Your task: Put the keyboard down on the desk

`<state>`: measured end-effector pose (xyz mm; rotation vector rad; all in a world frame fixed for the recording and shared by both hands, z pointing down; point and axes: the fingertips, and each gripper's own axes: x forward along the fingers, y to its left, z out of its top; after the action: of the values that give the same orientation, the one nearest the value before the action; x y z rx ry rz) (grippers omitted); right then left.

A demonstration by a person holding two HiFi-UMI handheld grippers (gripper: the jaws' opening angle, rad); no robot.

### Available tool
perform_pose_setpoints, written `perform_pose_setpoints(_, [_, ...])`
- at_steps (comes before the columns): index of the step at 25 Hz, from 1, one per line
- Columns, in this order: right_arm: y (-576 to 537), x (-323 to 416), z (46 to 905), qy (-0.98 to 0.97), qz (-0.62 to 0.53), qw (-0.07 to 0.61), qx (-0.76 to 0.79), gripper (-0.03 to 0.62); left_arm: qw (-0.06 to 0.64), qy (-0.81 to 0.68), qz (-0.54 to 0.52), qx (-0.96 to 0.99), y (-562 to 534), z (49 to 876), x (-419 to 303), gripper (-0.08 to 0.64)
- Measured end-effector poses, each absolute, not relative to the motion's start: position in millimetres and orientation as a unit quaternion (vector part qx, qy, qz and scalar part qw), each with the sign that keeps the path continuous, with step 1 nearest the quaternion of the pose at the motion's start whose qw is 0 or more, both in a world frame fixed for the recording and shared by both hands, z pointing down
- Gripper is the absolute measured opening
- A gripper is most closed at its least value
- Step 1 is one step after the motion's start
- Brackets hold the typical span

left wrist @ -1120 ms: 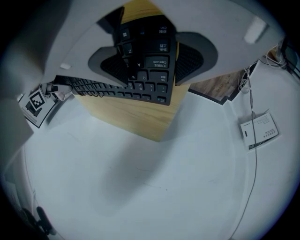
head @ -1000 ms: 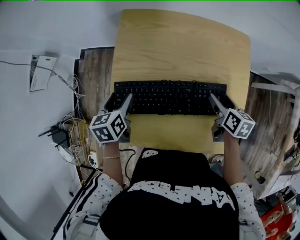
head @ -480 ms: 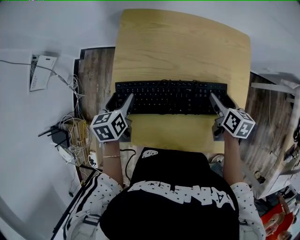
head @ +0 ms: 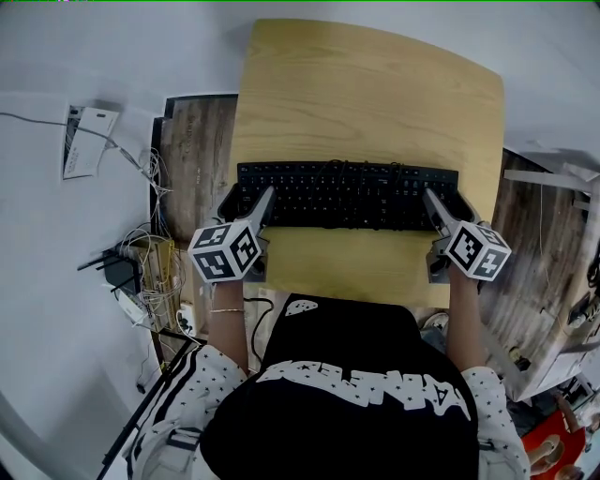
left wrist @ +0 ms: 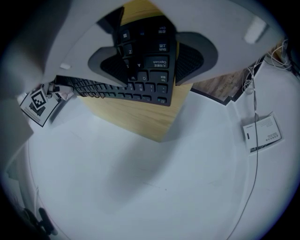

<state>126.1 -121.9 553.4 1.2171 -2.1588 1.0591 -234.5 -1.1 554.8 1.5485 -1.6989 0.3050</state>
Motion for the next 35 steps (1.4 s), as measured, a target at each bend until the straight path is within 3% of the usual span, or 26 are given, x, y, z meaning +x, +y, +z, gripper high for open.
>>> perform_pose_setpoints(13, [-119, 130, 546, -0.791, 0.33, 0.256, 0.447, 0.357, 0.389, -0.655, 0.121, 0.637, 2, 551, -231, 0.305])
perform_pose_setpoints(23, [-119, 131, 530, -0.793, 0.312, 0.229, 0.47, 0.336, 0.367, -0.661, 0.122, 0.643, 0, 538, -236, 0.294])
perform_pose_setpoints(30, [-118, 127, 511, -0.8, 0.304, 0.173, 0.487, 0.182, 0.338, -0.661, 0.12, 0.66, -9, 521, -233, 0.176])
perform_pose_setpoints(35, [-114, 119, 501, -0.815, 0.306, 0.146, 0.47, 0.045, 0.329, -0.667, 0.116, 0.658, -10, 508, -229, 0.026])
